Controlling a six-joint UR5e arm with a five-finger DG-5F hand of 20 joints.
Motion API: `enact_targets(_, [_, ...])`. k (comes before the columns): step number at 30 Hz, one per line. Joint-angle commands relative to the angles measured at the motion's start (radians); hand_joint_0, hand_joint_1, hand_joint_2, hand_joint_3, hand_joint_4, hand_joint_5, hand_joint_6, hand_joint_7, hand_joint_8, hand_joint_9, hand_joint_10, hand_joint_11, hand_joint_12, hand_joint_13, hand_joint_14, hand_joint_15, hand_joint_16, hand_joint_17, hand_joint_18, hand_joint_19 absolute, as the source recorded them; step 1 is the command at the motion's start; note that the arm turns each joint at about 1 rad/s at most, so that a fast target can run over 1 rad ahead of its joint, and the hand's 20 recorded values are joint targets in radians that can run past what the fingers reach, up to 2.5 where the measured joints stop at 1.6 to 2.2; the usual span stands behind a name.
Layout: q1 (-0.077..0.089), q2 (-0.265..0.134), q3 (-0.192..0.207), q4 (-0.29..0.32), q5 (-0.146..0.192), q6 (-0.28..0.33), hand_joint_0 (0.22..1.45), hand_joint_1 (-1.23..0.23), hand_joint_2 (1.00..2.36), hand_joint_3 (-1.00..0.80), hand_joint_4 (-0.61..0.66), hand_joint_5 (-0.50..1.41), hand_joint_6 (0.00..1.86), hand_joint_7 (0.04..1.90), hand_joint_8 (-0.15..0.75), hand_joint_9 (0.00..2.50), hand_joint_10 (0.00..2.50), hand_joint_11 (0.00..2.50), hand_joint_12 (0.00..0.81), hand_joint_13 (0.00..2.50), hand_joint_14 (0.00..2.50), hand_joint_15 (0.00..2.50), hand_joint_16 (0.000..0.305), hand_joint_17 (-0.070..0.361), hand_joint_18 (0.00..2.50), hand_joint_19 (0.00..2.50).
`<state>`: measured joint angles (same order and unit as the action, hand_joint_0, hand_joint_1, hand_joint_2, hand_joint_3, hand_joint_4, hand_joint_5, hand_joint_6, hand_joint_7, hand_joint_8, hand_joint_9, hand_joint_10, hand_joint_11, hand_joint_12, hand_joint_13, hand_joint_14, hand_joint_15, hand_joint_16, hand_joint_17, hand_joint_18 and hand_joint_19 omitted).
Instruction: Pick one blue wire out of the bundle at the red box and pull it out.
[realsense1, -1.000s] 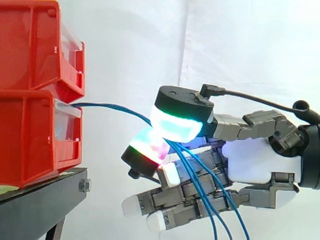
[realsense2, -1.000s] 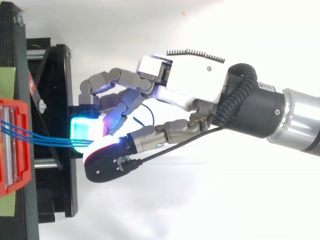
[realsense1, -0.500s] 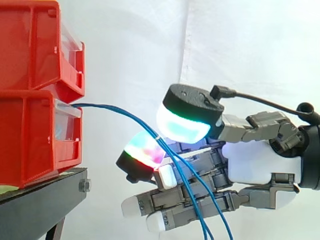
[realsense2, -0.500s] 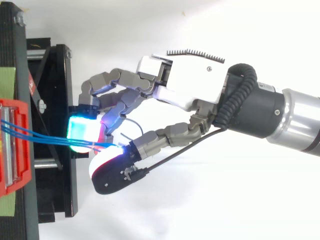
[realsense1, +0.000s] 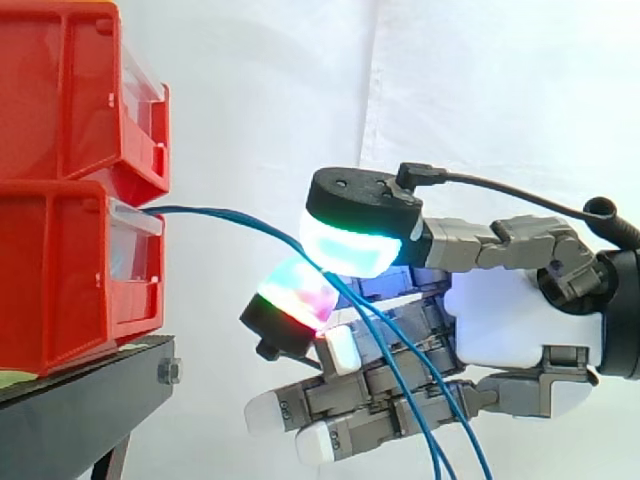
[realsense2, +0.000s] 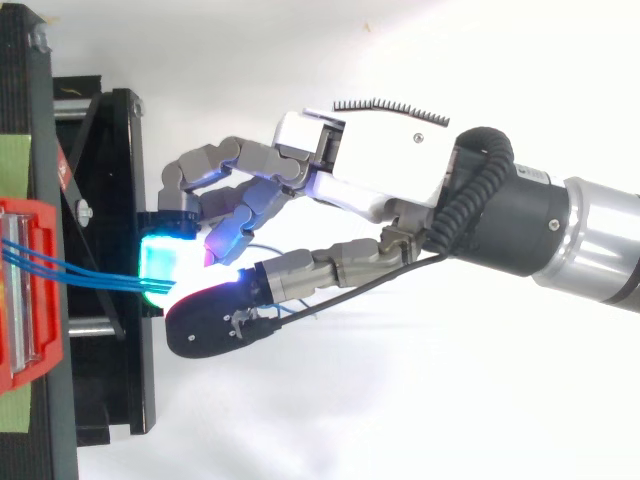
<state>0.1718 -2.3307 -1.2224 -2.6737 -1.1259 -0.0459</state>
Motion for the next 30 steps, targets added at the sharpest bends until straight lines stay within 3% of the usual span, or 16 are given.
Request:
enact_targets(1, [0.0, 0.001, 0.0, 0.0, 0.0, 0.0, 0.62, -0.82, 1.02, -0.16, 0.12, -0.15, 0.88, 1.31, 0.292, 1.02, 0.02, 0.74, 0.379, 0.61, 0.01, 0.36, 0.057, 0.129, 0.52, 0.38])
enact_targets(7, [0.0, -0.001, 0.0, 0.0, 0.0, 0.001, 0.65, -0.87, 1.02, -0.08, 0.06, -0.18, 0.89, 1.54, 0.285, 0.98, 0.02, 0.74, 0.377, 0.6, 0.01, 0.35, 0.055, 0.125, 0.52, 0.37])
enact_targets(11, [0.0, 0.001, 0.0, 0.0, 0.0, 0.001, 0.66, -0.86, 1.02, -0.02, 0.23, -0.18, 0.85, 1.58, 0.291, 0.95, 0.02, 0.7, 0.385, 0.58, 0.01, 0.32, 0.057, 0.129, 0.53, 0.36])
enact_targets(16, [0.0, 0.001, 0.0, 0.0, 0.0, 0.0, 0.68, -0.86, 1.01, -0.06, 0.29, -0.17, 0.81, 1.58, 0.297, 0.96, 0.02, 0.67, 0.39, 0.58, 0.01, 0.32, 0.059, 0.133, 0.54, 0.35])
enact_targets(20, [0.0, -0.001, 0.001, 0.0, 0.0, 0.0, 0.73, -0.87, 1.01, -0.2, 0.25, -0.17, 0.78, 1.49, 0.293, 0.94, 0.02, 0.67, 0.378, 0.56, 0.01, 0.31, 0.057, 0.128, 0.51, 0.36])
enact_targets(21, [0.0, 0.001, 0.0, 0.0, 0.0, 0.0, 0.74, -0.88, 1.01, -0.33, 0.31, -0.17, 0.78, 1.29, 0.292, 0.93, 0.02, 0.72, 0.374, 0.55, 0.01, 0.31, 0.056, 0.125, 0.51, 0.35])
enact_targets(24, [0.0, 0.001, 0.0, 0.0, 0.0, 0.0, 0.74, -0.9, 1.0, -0.46, 0.43, -0.15, 0.76, 1.14, 0.288, 0.95, 0.02, 0.77, 0.372, 0.55, 0.01, 0.32, 0.055, 0.124, 0.5, 0.34])
enact_targets(30, [0.0, 0.001, 0.0, 0.0, 0.002, 0.0, 0.69, -0.89, 1.0, -0.49, 0.5, -0.14, 0.75, 1.18, 0.287, 0.98, 0.03, 0.78, 0.372, 0.55, 0.01, 0.32, 0.055, 0.123, 0.49, 0.35])
